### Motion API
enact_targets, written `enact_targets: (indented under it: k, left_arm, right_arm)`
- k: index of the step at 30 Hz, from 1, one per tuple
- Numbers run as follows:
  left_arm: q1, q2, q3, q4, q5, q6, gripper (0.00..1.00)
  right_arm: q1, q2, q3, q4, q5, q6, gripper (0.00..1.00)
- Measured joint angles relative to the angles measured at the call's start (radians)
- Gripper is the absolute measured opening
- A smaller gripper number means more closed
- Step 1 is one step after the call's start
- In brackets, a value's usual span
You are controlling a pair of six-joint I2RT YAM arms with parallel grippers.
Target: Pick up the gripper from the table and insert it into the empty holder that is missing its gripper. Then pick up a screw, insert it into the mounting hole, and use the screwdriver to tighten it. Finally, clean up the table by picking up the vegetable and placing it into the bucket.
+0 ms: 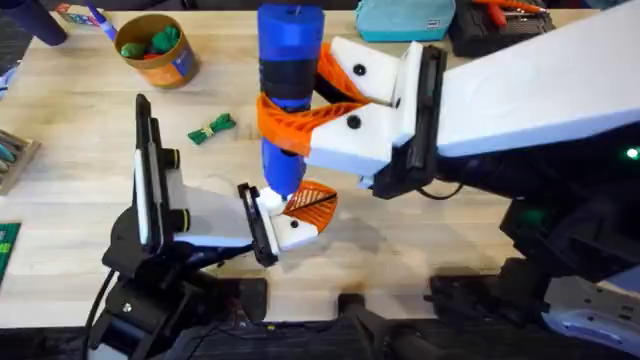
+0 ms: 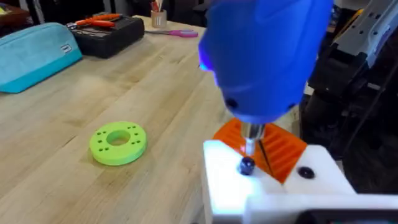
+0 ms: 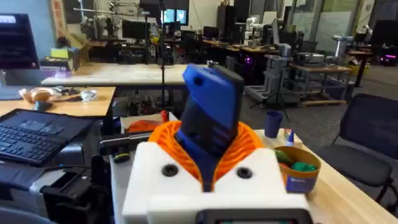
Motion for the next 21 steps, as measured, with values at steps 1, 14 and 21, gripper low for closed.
enact_targets:
  k: [1, 14, 21]
  left_arm:
    - [0.000, 0.000, 0.000, 0.000, 0.000, 0.000, 0.008]
    - [0.000, 0.000, 0.000, 0.000, 0.000, 0.000, 0.008]
    - [0.000, 0.000, 0.000, 0.000, 0.000, 0.000, 0.008]
  right_arm:
    - [0.000, 0.000, 0.000, -0.005, 0.000, 0.000, 0.048]
    - [0.000, -0.013, -0.001, -0.039, 0.001, 0.003, 0.048]
    - [0.000, 0.001, -0.001, -0.020, 0.001, 0.004, 0.048]
